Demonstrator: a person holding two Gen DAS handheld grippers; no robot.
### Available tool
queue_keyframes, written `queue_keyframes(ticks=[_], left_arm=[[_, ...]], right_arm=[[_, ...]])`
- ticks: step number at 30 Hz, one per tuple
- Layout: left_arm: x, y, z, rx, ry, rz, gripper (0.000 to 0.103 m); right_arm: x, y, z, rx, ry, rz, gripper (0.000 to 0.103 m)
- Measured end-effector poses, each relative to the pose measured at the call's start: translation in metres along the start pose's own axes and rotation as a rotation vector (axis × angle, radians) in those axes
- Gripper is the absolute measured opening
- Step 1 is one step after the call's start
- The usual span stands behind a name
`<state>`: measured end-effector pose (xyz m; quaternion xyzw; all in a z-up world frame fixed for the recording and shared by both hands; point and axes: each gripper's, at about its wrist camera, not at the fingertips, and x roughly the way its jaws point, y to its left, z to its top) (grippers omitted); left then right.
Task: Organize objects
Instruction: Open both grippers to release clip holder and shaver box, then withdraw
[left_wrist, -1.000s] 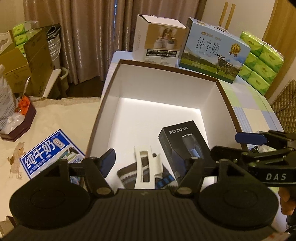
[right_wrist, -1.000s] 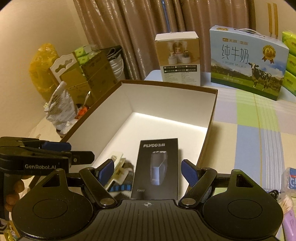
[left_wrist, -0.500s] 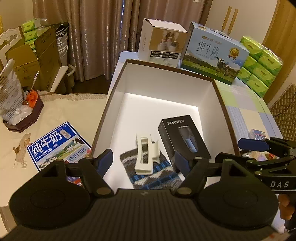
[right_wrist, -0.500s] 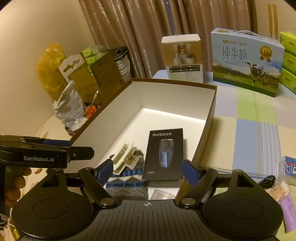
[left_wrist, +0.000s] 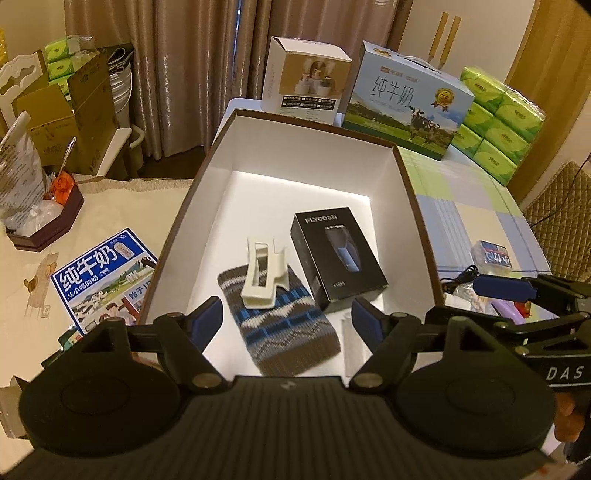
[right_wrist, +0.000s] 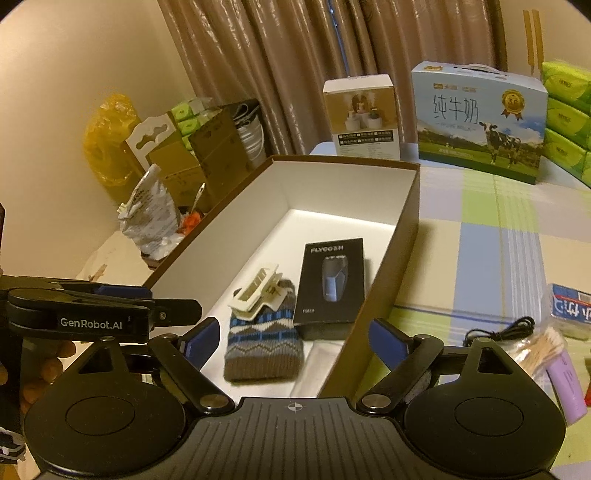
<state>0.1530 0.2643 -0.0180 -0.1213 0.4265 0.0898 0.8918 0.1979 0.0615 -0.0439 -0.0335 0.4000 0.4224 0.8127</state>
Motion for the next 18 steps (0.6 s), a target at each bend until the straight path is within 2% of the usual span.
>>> queue_keyframes(ticks=[18], left_arm=[[-0.028,-0.049,-0.034,0.013,0.001,-0.001,0.076]], right_arm=[[-0.052,-0.023,-0.035,0.006,0.012,0.009,0.088]])
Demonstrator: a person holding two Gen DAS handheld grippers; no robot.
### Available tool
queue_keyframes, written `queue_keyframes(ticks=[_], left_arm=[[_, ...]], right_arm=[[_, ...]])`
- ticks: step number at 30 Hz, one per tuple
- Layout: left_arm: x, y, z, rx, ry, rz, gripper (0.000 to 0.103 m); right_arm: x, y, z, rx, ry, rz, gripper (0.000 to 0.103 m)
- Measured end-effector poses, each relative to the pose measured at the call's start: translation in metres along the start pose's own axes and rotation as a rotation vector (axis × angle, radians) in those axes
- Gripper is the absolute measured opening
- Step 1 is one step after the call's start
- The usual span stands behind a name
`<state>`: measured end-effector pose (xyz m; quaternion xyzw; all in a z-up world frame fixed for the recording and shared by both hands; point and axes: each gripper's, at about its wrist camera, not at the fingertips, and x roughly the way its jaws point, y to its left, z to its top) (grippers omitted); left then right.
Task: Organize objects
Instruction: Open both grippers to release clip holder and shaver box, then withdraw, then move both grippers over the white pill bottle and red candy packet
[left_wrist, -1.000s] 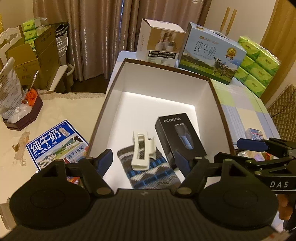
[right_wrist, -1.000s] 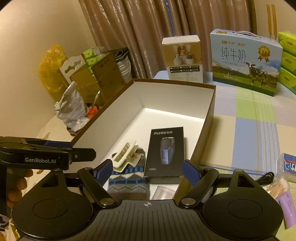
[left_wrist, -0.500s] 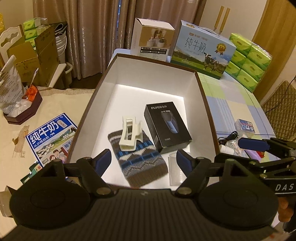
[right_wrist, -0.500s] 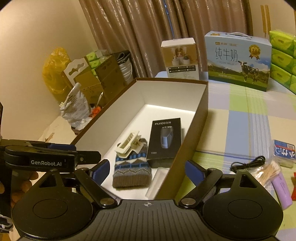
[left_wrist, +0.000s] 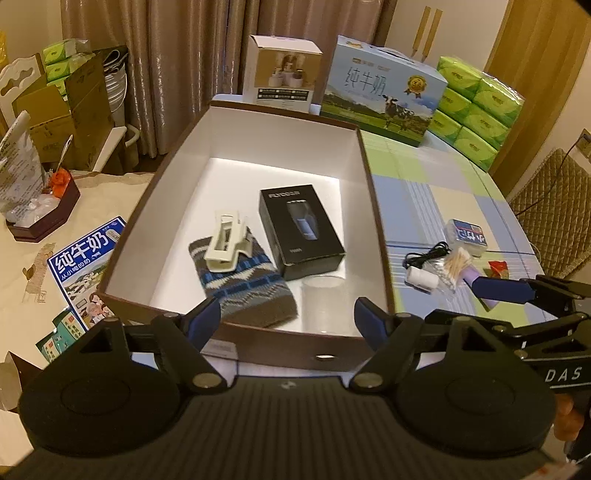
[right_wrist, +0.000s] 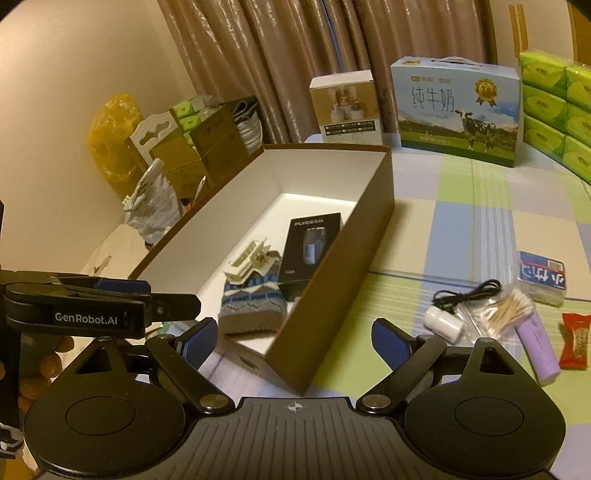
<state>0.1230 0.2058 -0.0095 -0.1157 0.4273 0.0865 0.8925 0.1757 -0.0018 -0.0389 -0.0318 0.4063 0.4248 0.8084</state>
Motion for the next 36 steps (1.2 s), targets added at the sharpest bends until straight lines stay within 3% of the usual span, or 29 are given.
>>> queue_keyframes(ticks=[12,23,36], left_arm=[[-0.003,-0.057,-0.012,0.032,0.009,-0.040,0.076],[0.013,-0.120,-0.020,0.094,0.035,-0.115,0.076],[0.043,-0.178,-0.021,0.138,0.054,-0.156,0.076]], right_arm=[[-0.040,-0.048,-0.024,0.054,0.012,-0.042,0.089],[-0.079,-0.118,-0.047,0.174,0.014,-0.139,0.089],[-0.098,-0.172,-0.056,0.237,0.023,-0.202,0.089]])
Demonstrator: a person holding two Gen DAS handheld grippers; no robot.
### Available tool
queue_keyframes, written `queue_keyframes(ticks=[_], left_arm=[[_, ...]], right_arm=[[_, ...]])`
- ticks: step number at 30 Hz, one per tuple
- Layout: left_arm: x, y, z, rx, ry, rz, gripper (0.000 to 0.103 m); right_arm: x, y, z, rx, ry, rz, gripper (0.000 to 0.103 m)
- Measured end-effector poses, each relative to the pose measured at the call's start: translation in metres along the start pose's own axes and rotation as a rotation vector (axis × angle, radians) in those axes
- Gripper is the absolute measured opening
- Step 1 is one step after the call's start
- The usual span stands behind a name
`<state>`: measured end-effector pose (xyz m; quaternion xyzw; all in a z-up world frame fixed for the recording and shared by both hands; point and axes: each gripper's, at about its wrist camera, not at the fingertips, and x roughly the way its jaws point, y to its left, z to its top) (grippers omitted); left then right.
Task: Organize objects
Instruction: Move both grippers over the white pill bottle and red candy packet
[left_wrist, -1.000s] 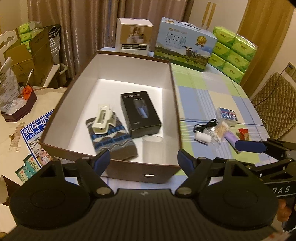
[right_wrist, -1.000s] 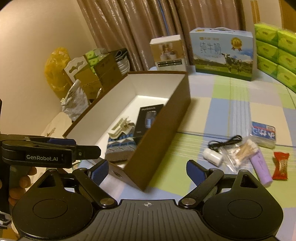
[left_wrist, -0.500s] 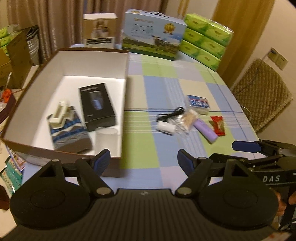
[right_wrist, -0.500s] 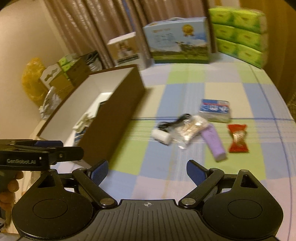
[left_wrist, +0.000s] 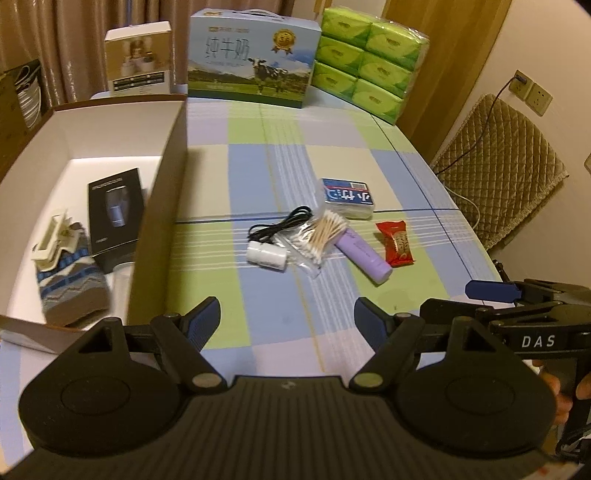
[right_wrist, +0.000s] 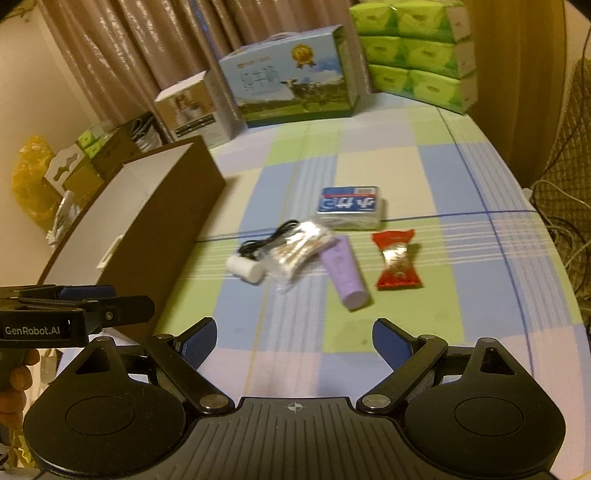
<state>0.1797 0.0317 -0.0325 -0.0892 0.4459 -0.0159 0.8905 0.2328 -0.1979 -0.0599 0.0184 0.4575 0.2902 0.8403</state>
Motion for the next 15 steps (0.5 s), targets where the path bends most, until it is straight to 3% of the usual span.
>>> queue_keyframes(ticks=[15], left_arm=[[0.073,-0.020,0.015,0.035,0.015,0.035,0.070]], right_arm=[[0.033,-0.059,0.012,0.047,0.028,-0.075,0.089]])
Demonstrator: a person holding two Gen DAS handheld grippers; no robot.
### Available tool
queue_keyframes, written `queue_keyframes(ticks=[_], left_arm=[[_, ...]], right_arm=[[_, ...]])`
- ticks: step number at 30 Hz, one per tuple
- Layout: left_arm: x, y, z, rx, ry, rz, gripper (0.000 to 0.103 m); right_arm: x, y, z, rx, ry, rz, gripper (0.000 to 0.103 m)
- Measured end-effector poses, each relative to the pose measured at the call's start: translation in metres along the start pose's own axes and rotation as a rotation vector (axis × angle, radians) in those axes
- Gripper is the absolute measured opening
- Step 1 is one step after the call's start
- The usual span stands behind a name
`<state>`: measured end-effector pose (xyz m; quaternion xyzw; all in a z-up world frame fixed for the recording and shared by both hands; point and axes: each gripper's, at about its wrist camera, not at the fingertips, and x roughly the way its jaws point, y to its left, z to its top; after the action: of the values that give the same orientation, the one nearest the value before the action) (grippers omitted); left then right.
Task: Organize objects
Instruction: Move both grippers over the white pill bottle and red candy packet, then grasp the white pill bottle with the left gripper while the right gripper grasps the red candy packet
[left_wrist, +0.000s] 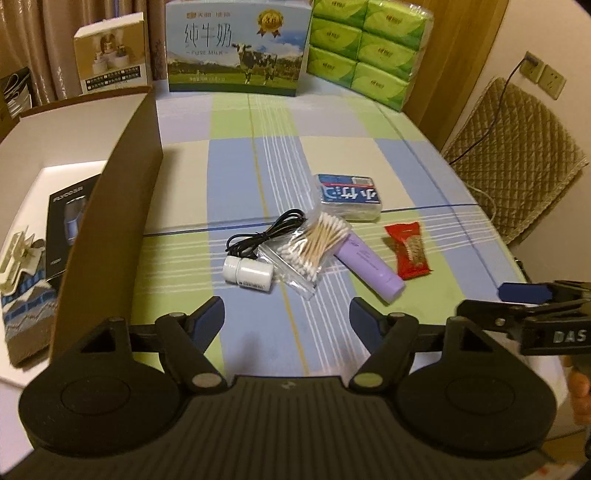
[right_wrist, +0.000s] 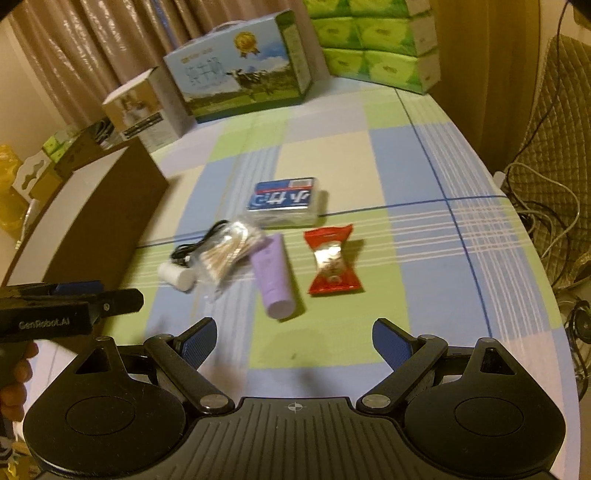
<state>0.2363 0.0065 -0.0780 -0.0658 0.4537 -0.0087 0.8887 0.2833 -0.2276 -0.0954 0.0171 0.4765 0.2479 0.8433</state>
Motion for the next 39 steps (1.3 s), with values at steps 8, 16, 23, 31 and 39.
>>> queue_keyframes(ticks=[8,16,23,31,39], left_arm=[[0.053,0.013,0.014,0.053,0.064,0.035,0.056],[0.083,0.018,0.025,0.073,0.120,0.033,0.051],[0.100,0.017,0.027,0.049,0.171,0.096,0.044],[0.110,0.018,0.025,0.049,0.155,0.059,0.041],[0.108,0.019,0.025,-0.032,0.135,0.063,0.041]], right_arm=[[0.022,-0.022,0.010,0.024,0.024,-0.033,0.089],[0.040,-0.031,0.021,0.041,0.041,-0.043,0.089],[0.051,-0.036,0.027,0.048,0.055,-0.050,0.089],[0.063,-0.039,0.030,0.021,0.056,-0.057,0.088],[0.076,-0.032,0.040,-0.037,0.023,-0.032,0.074]])
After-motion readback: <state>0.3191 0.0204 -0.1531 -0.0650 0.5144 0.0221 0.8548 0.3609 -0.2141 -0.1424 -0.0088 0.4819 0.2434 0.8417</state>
